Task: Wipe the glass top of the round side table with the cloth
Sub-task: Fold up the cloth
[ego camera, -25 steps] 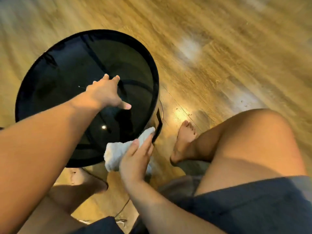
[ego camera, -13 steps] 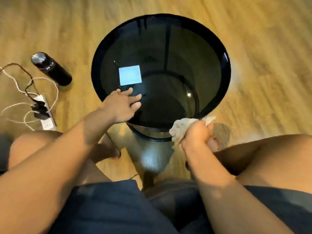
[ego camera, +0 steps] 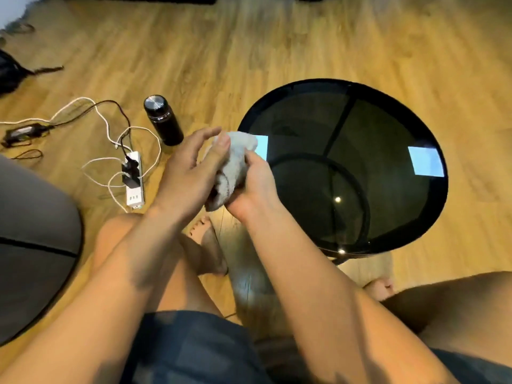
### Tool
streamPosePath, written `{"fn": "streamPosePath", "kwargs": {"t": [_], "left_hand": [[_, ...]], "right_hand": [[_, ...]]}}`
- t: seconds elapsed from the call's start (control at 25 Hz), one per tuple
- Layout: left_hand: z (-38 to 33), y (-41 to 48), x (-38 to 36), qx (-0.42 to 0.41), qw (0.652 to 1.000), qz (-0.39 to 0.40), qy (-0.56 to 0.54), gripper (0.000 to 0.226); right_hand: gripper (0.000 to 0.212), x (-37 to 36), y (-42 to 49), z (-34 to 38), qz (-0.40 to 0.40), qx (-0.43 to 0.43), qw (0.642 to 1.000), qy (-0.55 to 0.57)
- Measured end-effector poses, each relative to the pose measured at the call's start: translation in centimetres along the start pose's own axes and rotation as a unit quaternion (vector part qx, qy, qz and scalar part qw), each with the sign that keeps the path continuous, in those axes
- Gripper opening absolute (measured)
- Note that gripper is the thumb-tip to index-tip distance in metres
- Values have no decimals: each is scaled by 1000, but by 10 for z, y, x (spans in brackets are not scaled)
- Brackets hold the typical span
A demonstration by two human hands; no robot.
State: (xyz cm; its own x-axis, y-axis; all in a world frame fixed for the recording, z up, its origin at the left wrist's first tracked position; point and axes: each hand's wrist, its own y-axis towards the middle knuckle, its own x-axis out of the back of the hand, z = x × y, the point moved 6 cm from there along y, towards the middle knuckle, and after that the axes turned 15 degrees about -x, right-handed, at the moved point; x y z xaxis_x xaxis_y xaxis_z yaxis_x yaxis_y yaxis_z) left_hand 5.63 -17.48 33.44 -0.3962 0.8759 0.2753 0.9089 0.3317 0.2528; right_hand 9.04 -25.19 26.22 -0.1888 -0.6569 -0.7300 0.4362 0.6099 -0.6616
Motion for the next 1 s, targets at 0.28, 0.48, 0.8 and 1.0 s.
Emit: {"fn": "streamPosePath", "kwargs": {"t": [0.28,0.48,0.8,1.0], "left_hand": [[-7,-78,-65,213,932,72,-283,65],[-51,-82,-128,50,974,191,-108,75],[-88,-78,-273,136,925,261,-241,22],[-59,-80,-410,189,892,374,-171,42]], "right_hand": [[41,53,-107,50,-13,144,980,-138],[58,114,-179,100,-46,229,970,-69],[52,245,-319,186,-117,230,919,-297],[45,370,-339,249,-363,256,839,-314]]}}
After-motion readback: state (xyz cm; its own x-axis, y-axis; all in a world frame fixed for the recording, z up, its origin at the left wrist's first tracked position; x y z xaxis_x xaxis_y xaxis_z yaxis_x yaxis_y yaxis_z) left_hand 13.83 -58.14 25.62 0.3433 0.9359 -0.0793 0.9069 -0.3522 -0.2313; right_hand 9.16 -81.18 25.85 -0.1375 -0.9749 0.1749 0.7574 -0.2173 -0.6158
